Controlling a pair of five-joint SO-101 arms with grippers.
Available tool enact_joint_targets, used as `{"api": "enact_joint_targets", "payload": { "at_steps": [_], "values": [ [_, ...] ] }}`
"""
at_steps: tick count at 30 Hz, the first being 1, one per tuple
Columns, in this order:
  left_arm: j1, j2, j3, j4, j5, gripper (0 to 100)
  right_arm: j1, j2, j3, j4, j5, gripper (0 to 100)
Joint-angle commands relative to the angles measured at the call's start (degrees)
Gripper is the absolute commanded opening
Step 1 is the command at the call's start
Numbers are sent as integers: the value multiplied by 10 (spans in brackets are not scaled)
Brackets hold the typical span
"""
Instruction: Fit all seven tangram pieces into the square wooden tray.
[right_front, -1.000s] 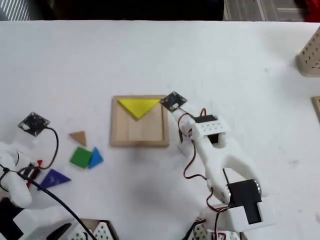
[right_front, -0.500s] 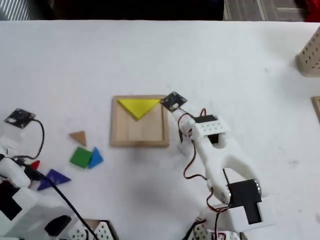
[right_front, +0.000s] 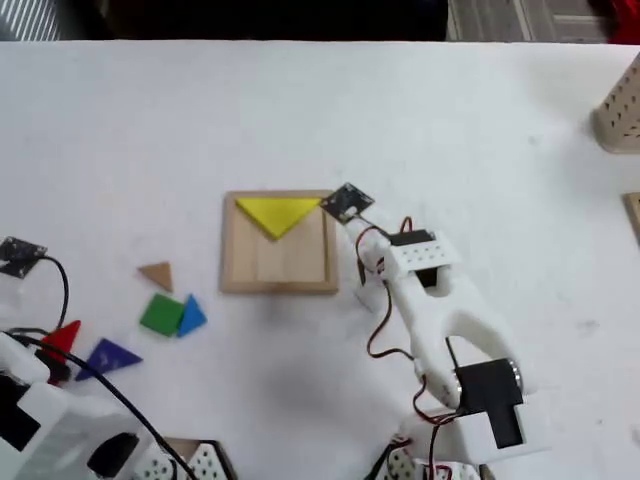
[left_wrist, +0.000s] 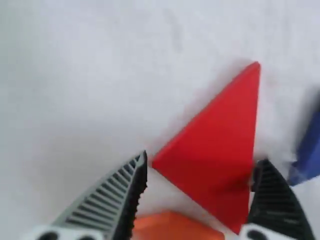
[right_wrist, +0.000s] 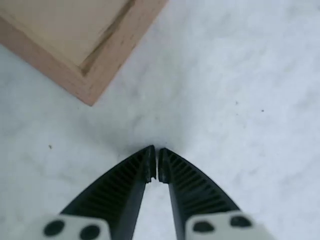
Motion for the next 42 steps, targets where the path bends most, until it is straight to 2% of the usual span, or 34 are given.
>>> {"api": "enact_joint_targets", "payload": {
  "at_steps": [1,4,10,16,22,27,35,39,42],
  "values": [
    [-2,-2,36,-88,-9,325,-13,-14,2,9,5,19],
    [-2,-2,65,-118,-8,325,-13,-14,2,9,5,19],
    [14,-2,110,-121,-13,323,-13,-14,2,9,5,19],
    [59,-2,154,-122,-14,212,-13,-14,2,11,5,19],
    [59,-2,156,-122,-11,204,-13,-14,1,15,5,19],
    [62,-2,154,-119,-10,160,-13,-14,1,15,5,19],
    [62,-7,153,-118,-9,248,-13,-14,1,15,5,19],
    [63,-8,146,-116,-9,255,-13,-14,1,15,5,19],
    [59,-8,109,-74,-9,255,-13,-14,1,15,5,19]
  ]
}}
